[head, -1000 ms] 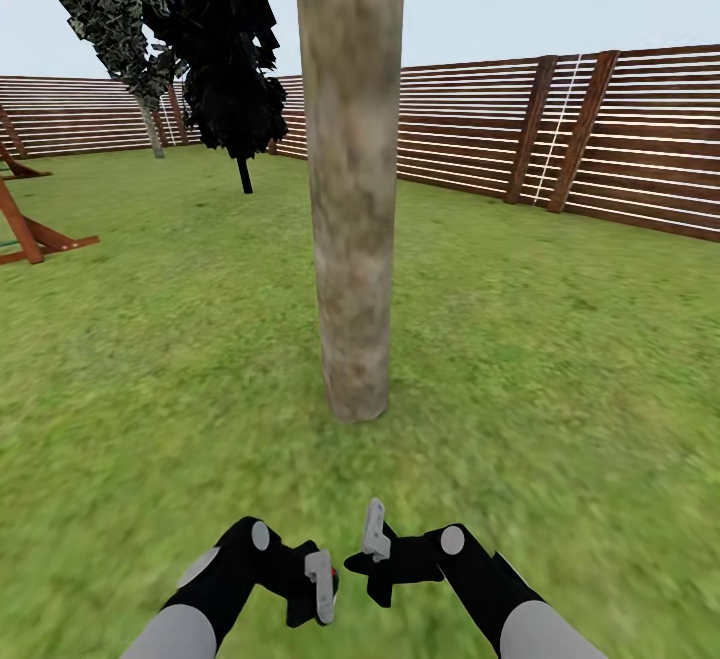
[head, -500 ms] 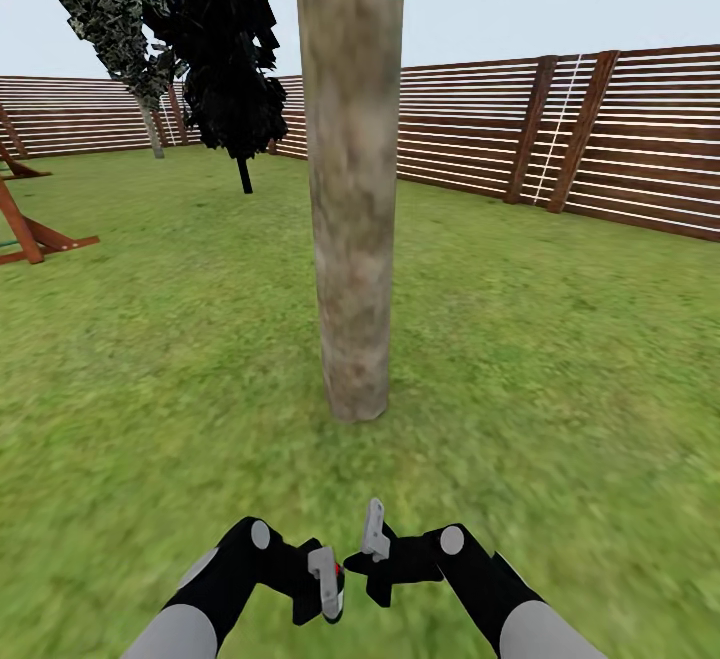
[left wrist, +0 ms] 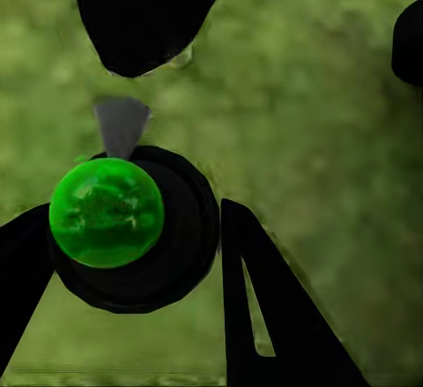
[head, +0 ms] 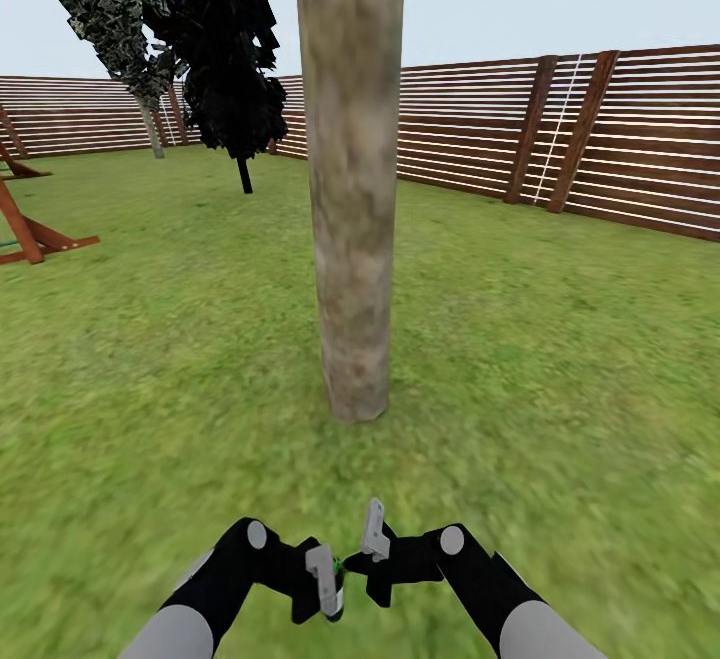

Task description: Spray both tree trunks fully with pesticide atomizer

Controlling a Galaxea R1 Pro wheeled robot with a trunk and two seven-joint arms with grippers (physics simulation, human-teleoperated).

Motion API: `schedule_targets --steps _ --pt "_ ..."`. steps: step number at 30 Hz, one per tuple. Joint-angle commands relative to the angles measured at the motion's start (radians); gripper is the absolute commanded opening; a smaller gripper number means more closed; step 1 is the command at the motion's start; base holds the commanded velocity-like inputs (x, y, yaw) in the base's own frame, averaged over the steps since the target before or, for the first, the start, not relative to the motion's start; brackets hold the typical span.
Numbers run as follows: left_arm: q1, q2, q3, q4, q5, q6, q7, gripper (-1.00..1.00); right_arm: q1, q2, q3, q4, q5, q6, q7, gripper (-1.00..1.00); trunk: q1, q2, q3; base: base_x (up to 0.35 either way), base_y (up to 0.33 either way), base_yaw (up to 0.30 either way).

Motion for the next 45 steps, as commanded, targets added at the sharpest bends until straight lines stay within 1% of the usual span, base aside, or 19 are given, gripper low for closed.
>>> schedule_targets --steps 1,6,10,11,13,15,16,18,20,23,25,26,28,30,32,34,35,40,45 --pt "0.0 0.014 0.006 -0.001 -0.015 -0.011 -0.002 -1.0 0.0 0.0 -0.001 -0.001 0.009 -0.005 0.0 -1.0 0.0 0.0 -0.001 0.0 0.0 0.0" --pt "0.005 0.139 0.004 -0.001 -0.024 -0.009 -0.001 -1.0 0.0 0.0 -0.001 0.0 0.009 -0.006 0.0 -1.0 0.0 0.0 -0.001 0.0 0.0 0.0" --pt "0.009 0.223 0.003 -0.001 -0.024 -0.01 -0.001 -1.0 0.0 -0.002 -0.002 0.0 0.011 -0.006 0.0 -1.0 0.0 0.0 -0.001 0.0 0.0 0.0" --pt "0.01 0.251 0.003 -0.002 -0.025 -0.01 -0.001 -1.0 0.0 -0.002 -0.002 0.0 0.011 -0.006 0.0 1.0 0.0 0.0 -0.001 0.0 0.0 0.0" --pt "0.01 0.356 0.01 -0.006 -0.018 -0.01 0.008 -1.0 0.0 -0.007 -0.003 0.003 0.012 -0.007 -0.002 1.0 0.0 0.0 -0.001 0.0 0.0 0.0" --pt "0.011 0.383 0.033 -0.002 -0.008 -0.007 0.054 -1.0 0.0 -0.01 -0.007 0.006 0.012 -0.007 -0.015 1.0 0.0 0.0 -0.001 0.0 0.0 0.0" --pt "0.012 0.385 0.067 0.005 -0.001 -0.005 0.109 -1.0 0.001 -0.013 -0.01 0.007 0.011 -0.008 -0.056 1.0 0.0 0.0 -0.001 0.0 0.0 0.0" --pt "0.012 0.377 0.188 0.09 0.032 -0.007 0.252 -1.0 0.003 -0.055 -0.013 0.023 0.007 -0.009 -0.245 1.0 0.0 0.0 -0.001 0.0 0.0 0.0" --pt "0.012 0.357 0.253 0.176 0.081 -0.007 0.332 -1.0 0.005 -0.086 -0.016 0.063 -0.001 -0.011 -0.368 1.0 0.0 0.0 -0.001 0.0 0.0 0.0" --pt "0.012 0.319 0.285 0.237 0.161 -0.004 0.452 -1.0 0.008 -0.098 -0.067 0.177 -0.059 -0.039 -0.512 1.0 0.0 0.0 -0.001 0.0 0.0 0.0" --pt "0.012 0.271 0.294 0.264 0.241 -0.002 0.585 -1.0 0.009 -0.103 -0.124 0.308 -0.141 -0.146 -0.653 1.0 0.0 0.0 -0.001 0.0 0.0 0.0" --pt "0.012 0.257 0.295 0.267 0.269 -0.002 0.62 -1.0 0.009 -0.108 -0.132 0.345 -0.162 -0.183 -0.699 1.0 0.0 0.0 -0.001 0.0 0.0 0.0" --pt "0.012 0.211 0.296 0.273 0.364 0.003 0.692 -1.0 0.01 -0.136 -0.143 0.434 -0.231 -0.274 -0.84 1.0 0.0 0.0 -0.001 0.0 0.0 0.0" --pt "0.012 0.183 0.295 0.273 0.419 0.03 0.717 -1.0 0.029 -0.167 -0.146 0.468 -0.31 -0.326 -0.914 1.0 0.0 0.0 -0.001 0.0 0.0 0.0" --pt "0.012 0.171 0.297 0.273 0.464 0.068 0.728 -1.0 0.075 -0.224 -0.147 0.482 -0.448 -0.358 -0.944 1.0 0.0 0.0 -0.001 0.0 0.0 0.0" --pt "0.014 0.168 0.298 0.273 0.502 0.071 0.73 -1.0 0.104 -0.239 -0.147 0.484 -0.524 -0.383 -0.947 1.0 0.0 0.0 -0.001 0.0 0.0 0.0" --pt "0.015 0.168 0.298 0.274 0.514 0.071 0.732 -1.0 0.115 -0.242 -0.147 0.484 -0.549 -0.395 -0.949 1.0 0.0 0.0 -0.001 0.03 0.0 0.0" --pt "0.015 0.166 0.299 0.264 0.526 0.084 0.738 -1.0 0.126 -0.238 -0.153 0.483 -0.597 -0.411 -0.953 1.0 0.0 0.0 -0.001 0.248 0.0 0.0" --pt "0.006 0.147 0.296 0.258 0.525 0.194 0.752 -1.0 0.127 -0.241 -0.163 0.483 -0.732 -0.411 -0.954 1.0 0.0 0.0 -0.001 0.335 -0.001 -0.01"
